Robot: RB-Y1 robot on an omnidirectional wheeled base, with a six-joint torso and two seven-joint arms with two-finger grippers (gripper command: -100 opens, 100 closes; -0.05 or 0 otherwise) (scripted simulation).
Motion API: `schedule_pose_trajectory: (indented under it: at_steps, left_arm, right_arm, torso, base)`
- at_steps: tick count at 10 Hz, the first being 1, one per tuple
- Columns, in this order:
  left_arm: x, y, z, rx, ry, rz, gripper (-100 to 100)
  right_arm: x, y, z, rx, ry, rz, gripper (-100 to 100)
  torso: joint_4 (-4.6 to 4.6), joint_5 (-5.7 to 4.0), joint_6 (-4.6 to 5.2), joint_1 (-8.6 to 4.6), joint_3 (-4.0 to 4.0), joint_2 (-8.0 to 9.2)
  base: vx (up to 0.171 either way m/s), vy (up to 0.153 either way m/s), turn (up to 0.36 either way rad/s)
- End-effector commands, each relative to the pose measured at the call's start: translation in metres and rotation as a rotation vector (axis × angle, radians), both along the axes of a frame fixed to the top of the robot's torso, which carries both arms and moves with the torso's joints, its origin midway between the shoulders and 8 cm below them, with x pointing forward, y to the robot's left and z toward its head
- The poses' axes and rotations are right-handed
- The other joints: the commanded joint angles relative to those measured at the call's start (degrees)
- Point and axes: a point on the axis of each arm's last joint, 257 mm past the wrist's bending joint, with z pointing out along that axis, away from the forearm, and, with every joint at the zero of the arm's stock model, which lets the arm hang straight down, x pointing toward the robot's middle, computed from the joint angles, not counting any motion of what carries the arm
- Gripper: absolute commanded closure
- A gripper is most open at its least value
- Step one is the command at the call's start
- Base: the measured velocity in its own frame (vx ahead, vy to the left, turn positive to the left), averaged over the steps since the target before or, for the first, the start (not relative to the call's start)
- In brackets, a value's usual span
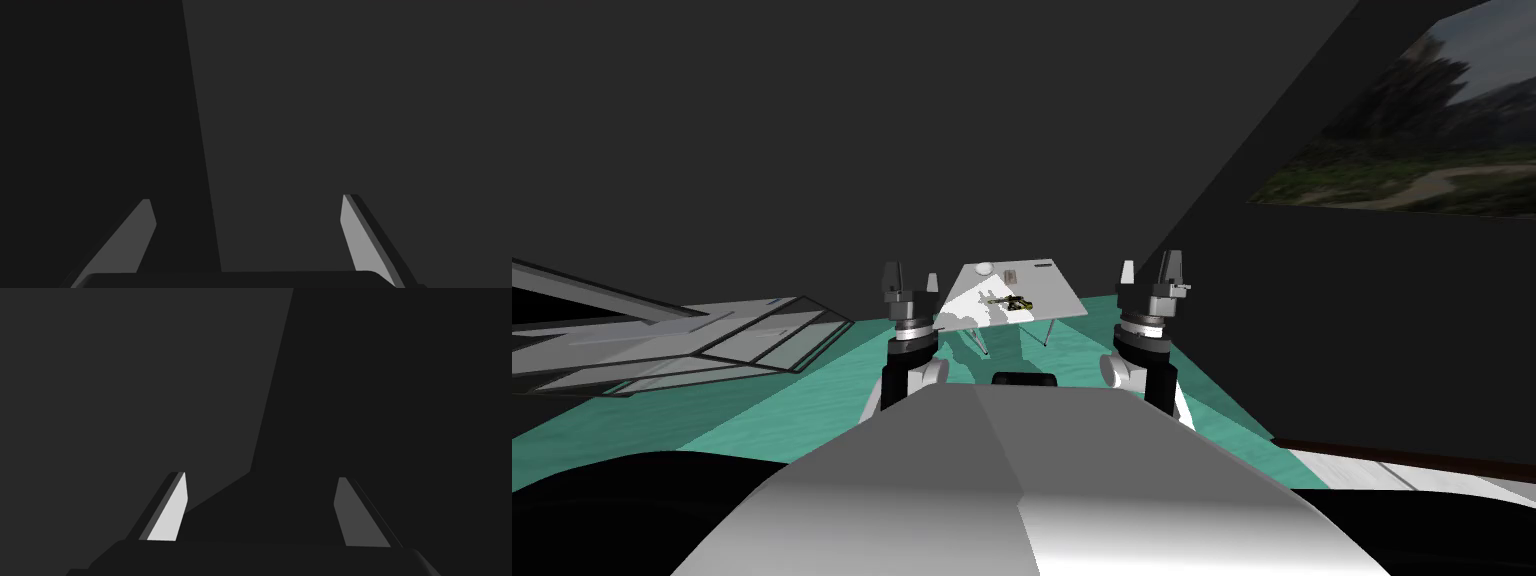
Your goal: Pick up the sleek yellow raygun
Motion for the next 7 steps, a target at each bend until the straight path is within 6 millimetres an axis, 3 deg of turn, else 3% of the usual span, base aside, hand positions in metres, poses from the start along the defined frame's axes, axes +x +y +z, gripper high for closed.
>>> schedule_pose_trajectory:
  at_steps: [1, 7]
  left_arm:
    - [0.006, -0.001, -0.008, 0.019, 0.027, -0.013, -100]
    - [0.041, 0.011, -0.064, 0.026, 0.185, -0.021, -100]
  right_arm:
    - [0.0, 0.0, 0.0, 0.0, 0.0, 0.0, 0]
    - [0.0, 0.0, 0.0, 0.0, 0.0, 0.0, 0]
  torso:
    - [0.0, 0.0, 0.0, 0.0, 0.0, 0.0]
    - [0.03, 0.04, -0.01, 0.17, 0.07, 0.12]
  base:
    - [-0.008, 0.008, 0.021]
    - [-0.029, 0.037, 0.027]
